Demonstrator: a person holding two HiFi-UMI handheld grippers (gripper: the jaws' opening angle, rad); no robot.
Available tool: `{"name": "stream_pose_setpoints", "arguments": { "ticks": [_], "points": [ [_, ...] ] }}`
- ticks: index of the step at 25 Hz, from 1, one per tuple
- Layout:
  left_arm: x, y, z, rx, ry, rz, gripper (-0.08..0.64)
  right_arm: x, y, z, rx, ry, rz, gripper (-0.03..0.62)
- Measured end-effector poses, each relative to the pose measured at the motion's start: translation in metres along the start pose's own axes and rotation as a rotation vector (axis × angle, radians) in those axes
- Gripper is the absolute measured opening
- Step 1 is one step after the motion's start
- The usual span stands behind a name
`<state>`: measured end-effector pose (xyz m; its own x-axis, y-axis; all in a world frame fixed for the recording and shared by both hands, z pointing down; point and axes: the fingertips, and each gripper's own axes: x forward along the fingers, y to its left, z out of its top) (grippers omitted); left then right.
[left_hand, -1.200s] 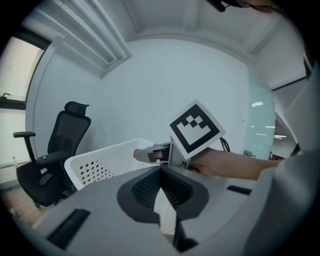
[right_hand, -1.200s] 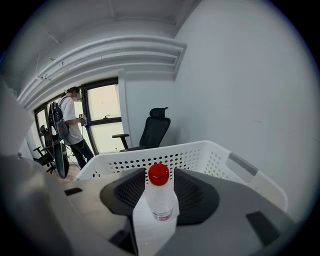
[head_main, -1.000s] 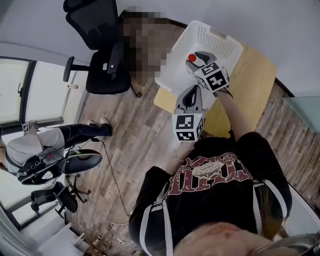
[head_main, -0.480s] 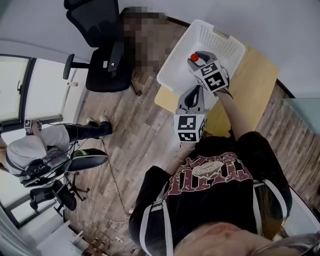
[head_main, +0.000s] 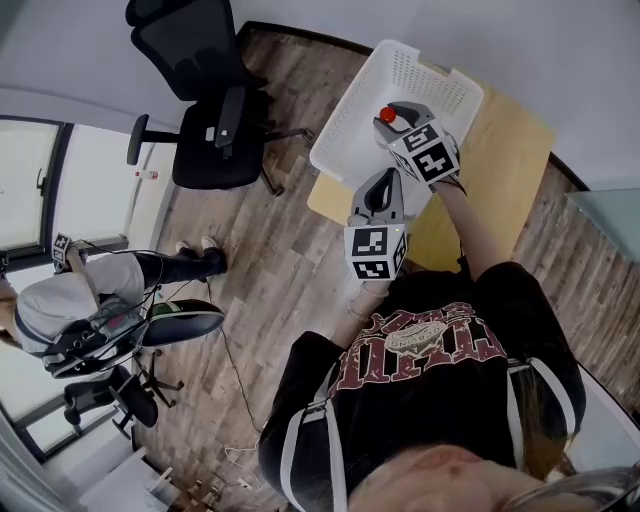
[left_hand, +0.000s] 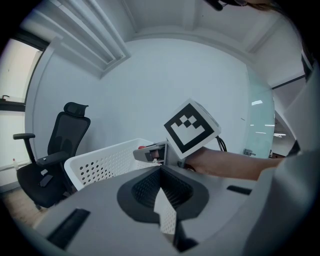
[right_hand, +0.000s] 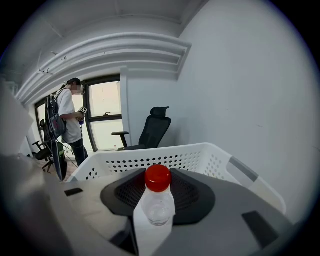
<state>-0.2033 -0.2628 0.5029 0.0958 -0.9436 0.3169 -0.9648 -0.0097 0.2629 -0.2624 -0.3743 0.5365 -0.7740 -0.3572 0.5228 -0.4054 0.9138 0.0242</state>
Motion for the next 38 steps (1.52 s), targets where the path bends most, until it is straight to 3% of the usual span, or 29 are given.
{"name": "stream_pose_setpoints", "arguments": {
  "ticks": [16, 38],
  "points": [
    [-0.003, -0.001, 0.000, 0.006, 0.002, -0.006, 0.048, -0.056, -0.004, 0.025, -0.007, -0.082, -0.014, 0.164],
    [-0.003, -0.005, 0.000, 0.027, -0.002, -0.001, 0.048, -0.158, -0.022, 0.080, -0.038, -0.243, -0.099, 0.164]
  ]
}}
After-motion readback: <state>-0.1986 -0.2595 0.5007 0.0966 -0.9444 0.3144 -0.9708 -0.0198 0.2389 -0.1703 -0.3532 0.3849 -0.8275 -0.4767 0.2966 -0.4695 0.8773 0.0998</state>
